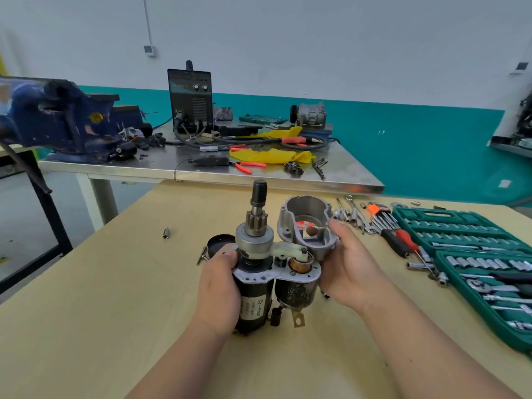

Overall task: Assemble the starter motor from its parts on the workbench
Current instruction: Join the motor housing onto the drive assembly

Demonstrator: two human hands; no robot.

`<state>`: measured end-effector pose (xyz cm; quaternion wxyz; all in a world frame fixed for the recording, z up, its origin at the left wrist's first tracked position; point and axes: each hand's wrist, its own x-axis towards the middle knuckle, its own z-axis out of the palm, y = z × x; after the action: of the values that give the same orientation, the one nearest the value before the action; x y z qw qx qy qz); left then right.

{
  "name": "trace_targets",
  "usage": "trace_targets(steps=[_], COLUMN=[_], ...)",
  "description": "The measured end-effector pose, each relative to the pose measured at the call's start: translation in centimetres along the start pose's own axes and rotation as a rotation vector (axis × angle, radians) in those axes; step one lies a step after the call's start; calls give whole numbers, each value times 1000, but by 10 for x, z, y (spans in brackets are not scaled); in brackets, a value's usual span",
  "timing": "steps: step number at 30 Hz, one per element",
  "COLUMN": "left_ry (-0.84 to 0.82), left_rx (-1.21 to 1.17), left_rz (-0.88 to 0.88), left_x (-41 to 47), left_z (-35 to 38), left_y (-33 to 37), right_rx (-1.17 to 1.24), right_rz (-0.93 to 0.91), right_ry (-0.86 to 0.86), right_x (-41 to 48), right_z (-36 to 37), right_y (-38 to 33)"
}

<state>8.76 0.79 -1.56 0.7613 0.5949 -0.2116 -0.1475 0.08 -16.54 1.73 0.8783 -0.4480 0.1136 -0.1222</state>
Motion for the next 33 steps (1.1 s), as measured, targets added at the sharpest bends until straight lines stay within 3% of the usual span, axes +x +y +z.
trace_targets(steps=[4, 9, 16, 26, 33], left_ry=[-45, -55, -28, 50, 60], left_rx=[41, 124, 92, 28, -97], left_rz=[56, 112, 89, -6, -72], left_x=[-1, -5, -3, -1, 0], left_z=[6, 9, 5, -1, -2], left_y=[3, 6, 7, -3, 4], right_rx=[-228, -848, -1442, -1308, -1362], right_rz=[-284, -632, -723, -661, -689], right_ry=[-37, -152, -264, -197, -214], right_x=[-6, -24, -41, -33, -32], right_z=[10, 44, 76, 62, 58], right_y=[-21, -67, -65, -29, -15])
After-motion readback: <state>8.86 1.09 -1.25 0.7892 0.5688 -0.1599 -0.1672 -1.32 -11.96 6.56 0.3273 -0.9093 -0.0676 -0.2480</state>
